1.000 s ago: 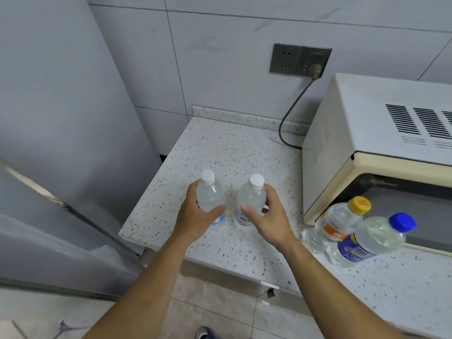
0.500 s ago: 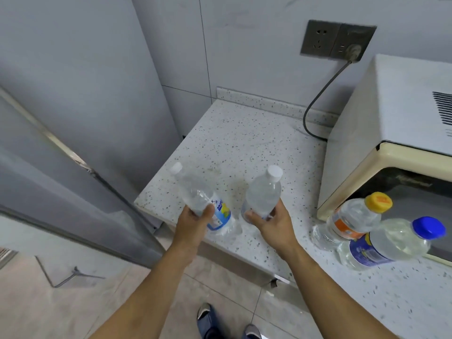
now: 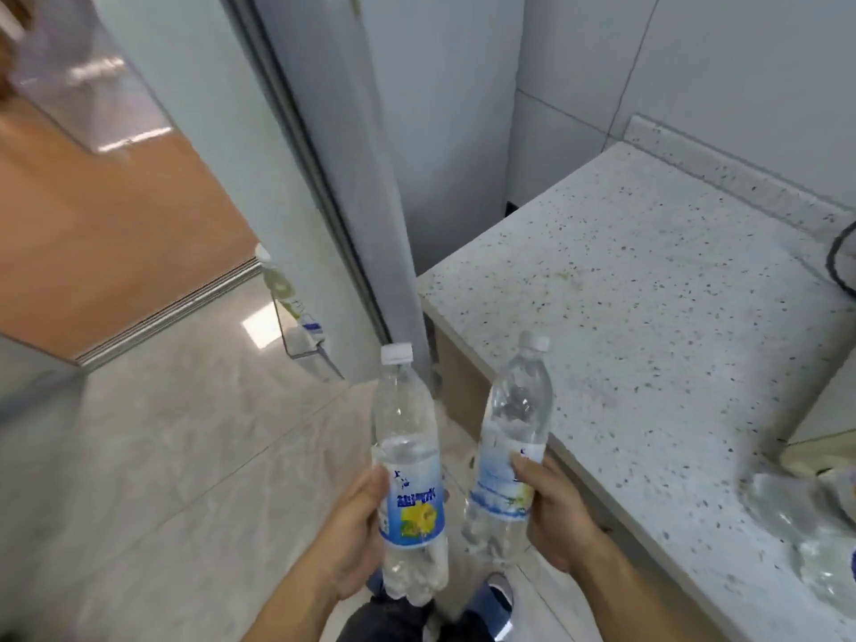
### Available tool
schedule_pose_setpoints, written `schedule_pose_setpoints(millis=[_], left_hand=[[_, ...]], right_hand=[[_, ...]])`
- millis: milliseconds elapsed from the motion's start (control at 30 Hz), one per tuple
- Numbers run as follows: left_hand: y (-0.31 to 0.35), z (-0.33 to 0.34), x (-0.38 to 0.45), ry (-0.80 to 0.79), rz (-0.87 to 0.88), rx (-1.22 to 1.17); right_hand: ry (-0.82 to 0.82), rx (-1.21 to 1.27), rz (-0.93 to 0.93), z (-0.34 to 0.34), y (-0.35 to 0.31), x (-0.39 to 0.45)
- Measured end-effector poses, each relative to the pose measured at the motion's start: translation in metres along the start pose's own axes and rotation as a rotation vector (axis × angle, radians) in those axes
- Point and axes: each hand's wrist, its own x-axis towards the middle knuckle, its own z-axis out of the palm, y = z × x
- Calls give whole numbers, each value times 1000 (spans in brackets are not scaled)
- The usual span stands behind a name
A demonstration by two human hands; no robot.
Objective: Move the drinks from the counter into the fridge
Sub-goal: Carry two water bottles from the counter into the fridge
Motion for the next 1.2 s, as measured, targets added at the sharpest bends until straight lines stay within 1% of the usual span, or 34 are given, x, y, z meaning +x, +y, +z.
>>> schedule_pose_setpoints(millis=[133, 200, 333, 467, 633, 767, 900, 1067, 1200], left_hand=[[0, -46, -19, 104, 20, -142], [5, -66, -30, 150, 63, -199], [19, -105, -50, 261, 171, -306], [40, -151, -68, 312, 241, -337], [67, -218, -88, 319, 299, -342], [91, -274, -97, 308, 347, -363], [119, -313, -99, 261, 385, -396], [161, -345, -76, 219, 409, -379], [213, -366, -44, 297, 407, -307]], right_hand=[[-55, -38, 111, 43, 22, 6], [-76, -84, 152, 68, 33, 9], [-147, -190, 202, 124, 53, 16], [-212, -259, 222, 186, 73, 30], [-283, -308, 229, 260, 101, 54], [-282, -361, 219, 318, 125, 72], [-303, -370, 249, 360, 142, 95], [-338, -347, 274, 396, 143, 138], [-309, -386, 237, 430, 136, 194]])
